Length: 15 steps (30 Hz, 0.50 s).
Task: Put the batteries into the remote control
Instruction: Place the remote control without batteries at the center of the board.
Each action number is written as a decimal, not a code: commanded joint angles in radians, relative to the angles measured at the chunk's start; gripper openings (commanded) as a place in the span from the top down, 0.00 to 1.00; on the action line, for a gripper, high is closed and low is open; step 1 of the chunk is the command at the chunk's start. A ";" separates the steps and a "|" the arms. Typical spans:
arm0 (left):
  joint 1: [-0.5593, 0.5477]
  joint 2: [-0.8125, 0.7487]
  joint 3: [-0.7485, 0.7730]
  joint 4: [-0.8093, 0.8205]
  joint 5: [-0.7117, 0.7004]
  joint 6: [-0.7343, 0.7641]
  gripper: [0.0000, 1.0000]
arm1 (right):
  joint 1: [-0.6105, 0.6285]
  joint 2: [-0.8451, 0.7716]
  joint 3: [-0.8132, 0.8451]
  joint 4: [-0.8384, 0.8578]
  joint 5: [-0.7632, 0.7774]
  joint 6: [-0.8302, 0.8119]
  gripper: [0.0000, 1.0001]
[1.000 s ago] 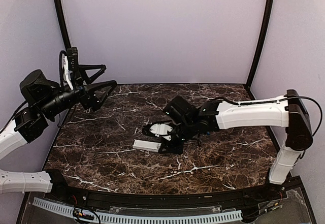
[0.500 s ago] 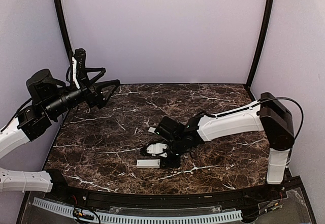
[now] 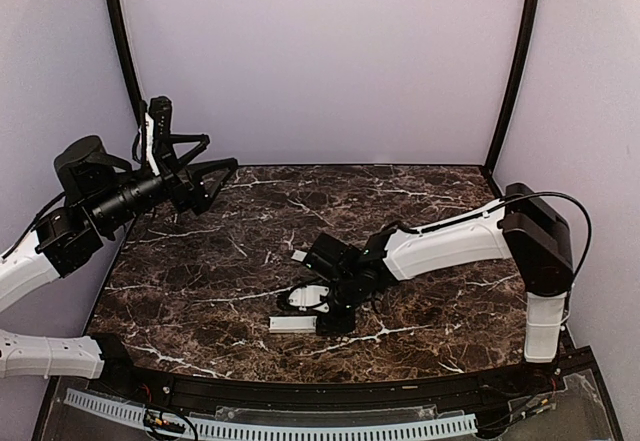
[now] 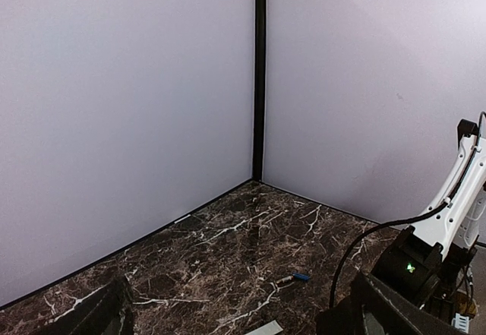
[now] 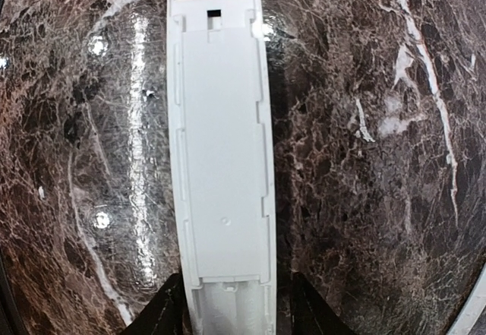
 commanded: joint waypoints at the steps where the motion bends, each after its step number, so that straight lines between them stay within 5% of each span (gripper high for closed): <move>1: 0.006 -0.003 0.006 -0.010 0.005 0.015 0.01 | 0.006 0.016 0.029 -0.051 0.036 -0.009 0.54; 10: 0.011 0.008 0.006 -0.008 0.014 0.016 0.01 | 0.002 -0.161 0.069 -0.035 0.014 0.080 0.41; 15: 0.016 0.006 0.009 -0.020 -0.013 0.015 0.01 | -0.166 -0.301 0.112 -0.008 0.086 0.374 0.48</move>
